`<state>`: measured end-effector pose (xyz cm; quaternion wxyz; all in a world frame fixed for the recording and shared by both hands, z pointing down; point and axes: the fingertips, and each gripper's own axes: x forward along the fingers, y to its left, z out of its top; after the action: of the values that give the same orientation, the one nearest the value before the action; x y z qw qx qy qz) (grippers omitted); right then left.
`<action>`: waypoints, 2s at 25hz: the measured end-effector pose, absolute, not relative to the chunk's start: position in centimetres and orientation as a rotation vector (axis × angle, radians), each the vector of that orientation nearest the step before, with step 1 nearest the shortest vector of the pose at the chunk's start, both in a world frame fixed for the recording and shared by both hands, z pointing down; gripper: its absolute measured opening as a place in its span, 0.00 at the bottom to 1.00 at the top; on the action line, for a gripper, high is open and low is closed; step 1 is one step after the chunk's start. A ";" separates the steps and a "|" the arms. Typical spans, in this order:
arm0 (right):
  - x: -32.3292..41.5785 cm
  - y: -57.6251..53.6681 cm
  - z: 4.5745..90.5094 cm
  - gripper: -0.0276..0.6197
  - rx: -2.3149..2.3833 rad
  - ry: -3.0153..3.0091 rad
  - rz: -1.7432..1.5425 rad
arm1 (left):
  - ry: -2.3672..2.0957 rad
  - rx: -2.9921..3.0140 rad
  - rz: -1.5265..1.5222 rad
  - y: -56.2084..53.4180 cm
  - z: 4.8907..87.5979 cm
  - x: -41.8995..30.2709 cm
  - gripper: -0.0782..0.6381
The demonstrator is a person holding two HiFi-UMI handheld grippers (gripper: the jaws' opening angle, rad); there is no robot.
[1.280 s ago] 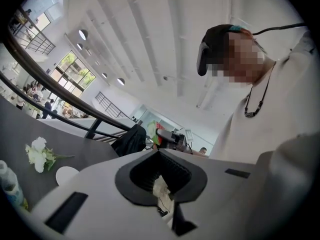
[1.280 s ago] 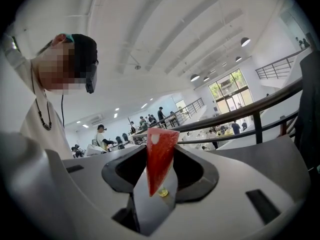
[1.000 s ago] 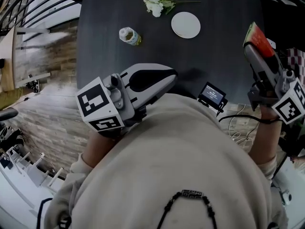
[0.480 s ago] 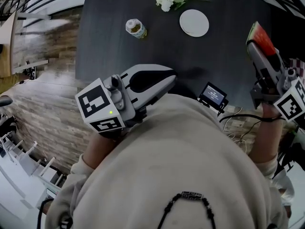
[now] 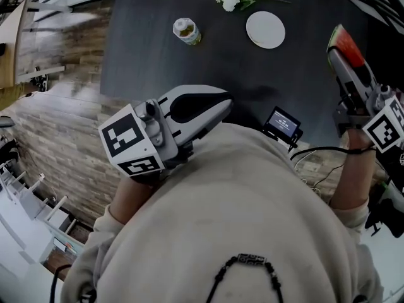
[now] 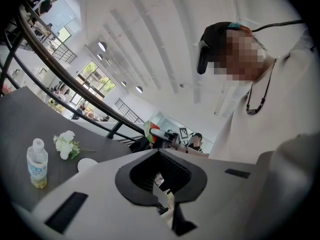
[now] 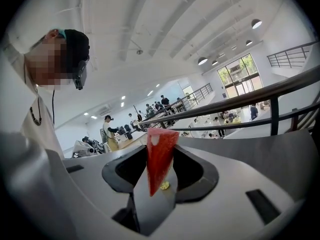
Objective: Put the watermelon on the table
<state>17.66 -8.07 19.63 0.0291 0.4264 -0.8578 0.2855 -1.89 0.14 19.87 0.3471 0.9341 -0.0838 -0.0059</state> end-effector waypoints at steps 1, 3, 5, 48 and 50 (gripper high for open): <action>17.6 -8.2 19.8 0.32 1.310 -2.645 0.886 | -0.224 2.420 -0.014 0.2 19.9 -2.0 0.12; 17.5 -8.6 20.1 0.32 1.295 -2.648 0.893 | -0.234 2.417 -0.013 0.2 19.9 -2.1 0.12; 17.3 -9.2 20.5 0.32 1.281 -2.649 0.898 | -0.246 2.418 -0.014 -0.1 19.8 -2.2 0.12; 16.4 -14.9 34.6 0.32 1.177 -2.436 1.166 | -0.413 2.364 0.024 -1.6 21.3 -5.8 0.12; 16.5 -15.0 35.9 0.32 1.179 -2.411 1.189 | -0.422 2.358 0.021 -1.6 21.4 -6.0 0.12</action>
<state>16.49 -15.00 35.87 0.1028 0.3994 -0.8170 0.4030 -5.97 -1.57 21.36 0.3642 0.9167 -0.1641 0.0080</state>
